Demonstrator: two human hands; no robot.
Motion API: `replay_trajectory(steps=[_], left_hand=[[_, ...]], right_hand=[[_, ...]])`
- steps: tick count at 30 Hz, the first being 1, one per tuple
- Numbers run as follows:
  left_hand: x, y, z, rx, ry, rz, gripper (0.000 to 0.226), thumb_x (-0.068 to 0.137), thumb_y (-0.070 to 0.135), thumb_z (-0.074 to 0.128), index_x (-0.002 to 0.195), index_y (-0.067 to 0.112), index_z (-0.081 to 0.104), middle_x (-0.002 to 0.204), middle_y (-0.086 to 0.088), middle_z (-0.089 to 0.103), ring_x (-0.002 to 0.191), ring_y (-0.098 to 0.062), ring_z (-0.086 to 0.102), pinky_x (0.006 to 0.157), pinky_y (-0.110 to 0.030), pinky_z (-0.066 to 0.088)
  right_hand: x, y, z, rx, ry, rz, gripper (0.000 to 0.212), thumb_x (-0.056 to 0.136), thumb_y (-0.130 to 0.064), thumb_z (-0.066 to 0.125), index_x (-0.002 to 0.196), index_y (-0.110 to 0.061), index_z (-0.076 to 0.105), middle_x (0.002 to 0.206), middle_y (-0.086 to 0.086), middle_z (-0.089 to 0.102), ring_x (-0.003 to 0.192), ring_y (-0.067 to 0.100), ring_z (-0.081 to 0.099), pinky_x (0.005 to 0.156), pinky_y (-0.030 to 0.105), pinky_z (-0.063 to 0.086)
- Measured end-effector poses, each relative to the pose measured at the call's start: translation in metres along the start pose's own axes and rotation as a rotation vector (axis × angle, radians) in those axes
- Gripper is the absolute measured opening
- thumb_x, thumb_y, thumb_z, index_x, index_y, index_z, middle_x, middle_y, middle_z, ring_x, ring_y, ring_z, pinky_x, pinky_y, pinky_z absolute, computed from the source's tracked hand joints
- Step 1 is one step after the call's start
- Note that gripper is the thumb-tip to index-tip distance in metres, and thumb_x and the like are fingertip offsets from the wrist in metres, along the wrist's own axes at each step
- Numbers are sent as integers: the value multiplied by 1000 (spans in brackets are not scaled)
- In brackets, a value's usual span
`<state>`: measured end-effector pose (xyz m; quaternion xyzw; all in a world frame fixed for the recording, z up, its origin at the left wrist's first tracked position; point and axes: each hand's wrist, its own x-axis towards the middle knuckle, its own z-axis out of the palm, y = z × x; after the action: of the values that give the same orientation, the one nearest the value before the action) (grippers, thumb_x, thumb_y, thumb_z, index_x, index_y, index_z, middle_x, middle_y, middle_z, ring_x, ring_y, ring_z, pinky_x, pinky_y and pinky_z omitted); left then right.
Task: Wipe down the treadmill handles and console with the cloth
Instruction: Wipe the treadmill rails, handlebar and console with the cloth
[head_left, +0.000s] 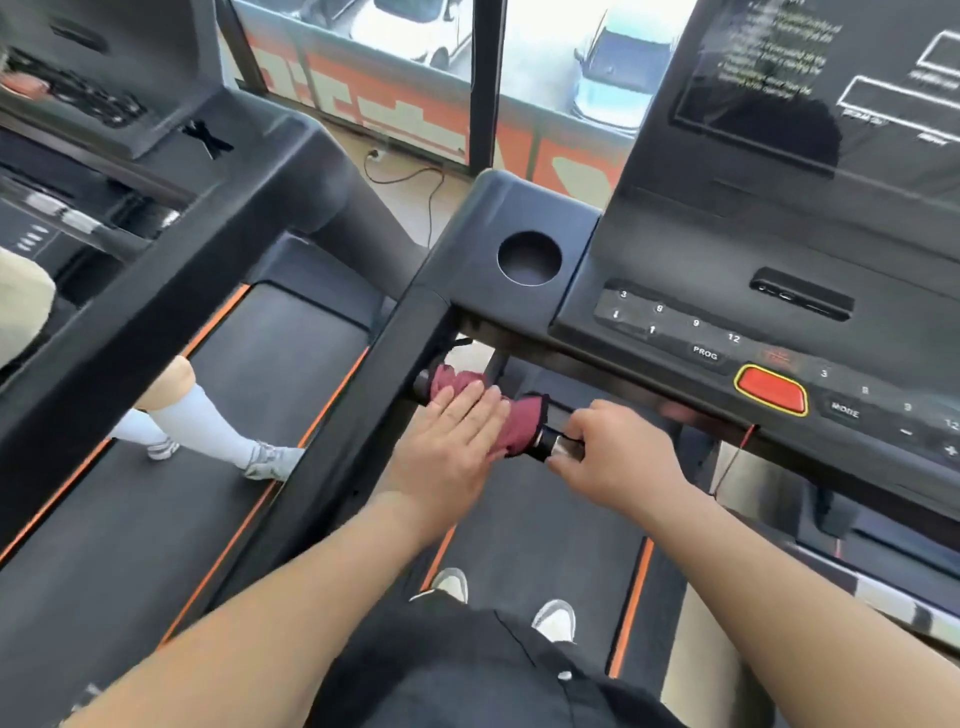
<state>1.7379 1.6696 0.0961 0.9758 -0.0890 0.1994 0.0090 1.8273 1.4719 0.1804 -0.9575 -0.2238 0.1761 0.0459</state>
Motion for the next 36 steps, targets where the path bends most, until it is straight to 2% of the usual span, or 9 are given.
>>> replay_trajectory(steps=[5, 13, 16, 19, 22, 27, 29, 33, 36], left_hand=[[23, -39, -6, 126, -73, -177, 48, 106, 29, 36, 130, 2, 67, 132, -14, 68, 128, -29, 62, 123, -52, 24], [11, -13, -19, -348, -43, -259, 46, 108, 32, 35, 121, 10, 73, 124, -8, 73, 122, -29, 66, 111, -37, 42], [31, -39, -54, -624, -105, -569, 43, 106, 41, 33, 110, 25, 73, 95, -1, 76, 92, -29, 68, 79, -34, 48], [54, -62, -89, -847, 5, -877, 41, 109, 40, 37, 118, 25, 74, 97, 4, 76, 97, -16, 68, 87, -31, 52], [83, -90, -120, -982, 194, -1107, 46, 107, 46, 40, 91, 18, 71, 86, 8, 70, 84, -5, 64, 92, -35, 54], [103, -78, -147, -726, 318, -730, 31, 92, 50, 67, 88, 21, 57, 78, 6, 63, 76, -18, 61, 73, -35, 50], [97, -61, -128, -513, 116, -526, 25, 92, 43, 64, 95, 19, 59, 91, 1, 64, 89, -26, 61, 75, -39, 50], [69, -29, -90, -127, -672, -284, 34, 96, 52, 53, 114, 22, 54, 118, -1, 59, 117, -30, 54, 89, -43, 47], [65, -22, -77, -51, -582, -214, 41, 97, 58, 46, 106, 22, 63, 108, -2, 65, 107, -28, 56, 79, -39, 44]], right_hand=[[5, -4, -2, 10, -54, 54, 29, 79, -52, 68, 88, -25, 66, 94, -7, 58, 96, 20, 59, 75, 35, 54], [15, -15, -5, -58, -61, 108, 19, 75, -37, 67, 88, -24, 62, 92, -6, 62, 91, 23, 60, 67, 30, 47], [15, -17, -8, -102, -82, 97, 17, 76, -35, 64, 86, -23, 61, 90, -6, 60, 87, 23, 58, 65, 29, 45], [20, -22, -16, -172, -141, 58, 23, 77, -43, 65, 88, -23, 59, 91, -5, 60, 85, 22, 58, 60, 28, 39], [31, -37, -24, -75, -145, 6, 39, 78, -58, 63, 102, -27, 60, 103, -8, 60, 101, 20, 60, 72, 32, 48], [42, -59, -13, 11, -104, -22, 33, 76, -54, 66, 91, -25, 62, 94, -7, 61, 95, 21, 61, 70, 31, 48], [44, -58, -8, 5, -73, -20, 33, 75, -54, 68, 88, -23, 62, 89, -6, 63, 92, 23, 62, 68, 31, 49], [45, -56, -6, -7, -48, -54, 35, 78, -54, 66, 74, -23, 52, 82, -8, 61, 91, 23, 63, 65, 30, 43], [45, -57, -3, 2, -34, -41, 28, 82, -48, 61, 76, -23, 53, 81, -9, 57, 93, 23, 62, 65, 30, 41]])
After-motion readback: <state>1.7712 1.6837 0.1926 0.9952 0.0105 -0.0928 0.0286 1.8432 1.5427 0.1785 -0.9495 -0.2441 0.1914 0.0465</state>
